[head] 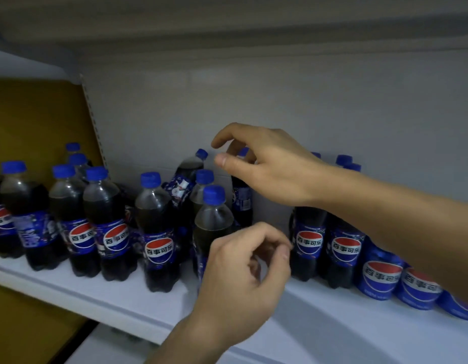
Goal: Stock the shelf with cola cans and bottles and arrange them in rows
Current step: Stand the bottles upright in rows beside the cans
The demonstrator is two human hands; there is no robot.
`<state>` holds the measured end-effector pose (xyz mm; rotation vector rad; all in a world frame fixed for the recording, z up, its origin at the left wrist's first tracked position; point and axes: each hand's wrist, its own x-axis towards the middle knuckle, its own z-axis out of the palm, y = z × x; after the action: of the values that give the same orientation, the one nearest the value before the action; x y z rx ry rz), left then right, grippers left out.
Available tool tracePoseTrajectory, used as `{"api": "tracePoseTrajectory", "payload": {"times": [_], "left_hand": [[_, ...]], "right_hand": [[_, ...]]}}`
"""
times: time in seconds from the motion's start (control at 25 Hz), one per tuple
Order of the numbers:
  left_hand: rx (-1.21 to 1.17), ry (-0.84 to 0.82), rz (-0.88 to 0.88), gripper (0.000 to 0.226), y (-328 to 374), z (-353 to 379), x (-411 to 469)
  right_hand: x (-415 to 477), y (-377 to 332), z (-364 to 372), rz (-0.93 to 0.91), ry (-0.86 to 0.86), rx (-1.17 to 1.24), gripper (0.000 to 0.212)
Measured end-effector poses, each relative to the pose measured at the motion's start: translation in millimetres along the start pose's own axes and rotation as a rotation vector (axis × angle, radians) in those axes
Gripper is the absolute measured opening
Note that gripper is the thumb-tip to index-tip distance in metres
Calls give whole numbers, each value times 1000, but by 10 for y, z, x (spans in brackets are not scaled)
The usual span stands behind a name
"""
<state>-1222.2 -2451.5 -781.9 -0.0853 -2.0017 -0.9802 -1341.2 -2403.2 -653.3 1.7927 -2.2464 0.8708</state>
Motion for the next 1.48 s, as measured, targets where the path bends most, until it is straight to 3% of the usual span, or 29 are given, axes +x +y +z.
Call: {"api": "tracePoseTrajectory", "payload": {"times": [0.12, 0.24, 0.44, 0.56, 0.72, 0.84, 1.0, 1.2, 1.48], "left_hand": [[108, 240, 142, 9, -54, -277, -117], [148, 349, -55, 35, -317, -428, -146], [-51, -72, -384, 73, -639, -340, -231], [-154, -143, -439, 74, -812, -285, -257], [-214, -235, -443, 72, -850, -211, -268], [-215, -119, -439, 74, -829, -96, -230], [-71, 90, -407, 88, -715, 110, -186], [-319, 106, -445, 73, -606, 361, -9], [-191, 304, -518, 72, -932, 787, 346]], "right_hand": [[125, -45, 118, 33, -178, -84, 43], [139, -73, 336, 69, -282, -258, 57], [70, -111, 265, 5, -276, -240, 29], [31, -72, 147, 19, -316, -199, 9], [73, -13, -39, 1, -195, -174, 8], [119, 8, -63, 9, -124, -167, 7], [211, -2, -195, 73, -86, -282, 38], [398, 64, -598, 49, -80, -184, 13], [553, 596, -798, 28, -196, -422, 16]]}}
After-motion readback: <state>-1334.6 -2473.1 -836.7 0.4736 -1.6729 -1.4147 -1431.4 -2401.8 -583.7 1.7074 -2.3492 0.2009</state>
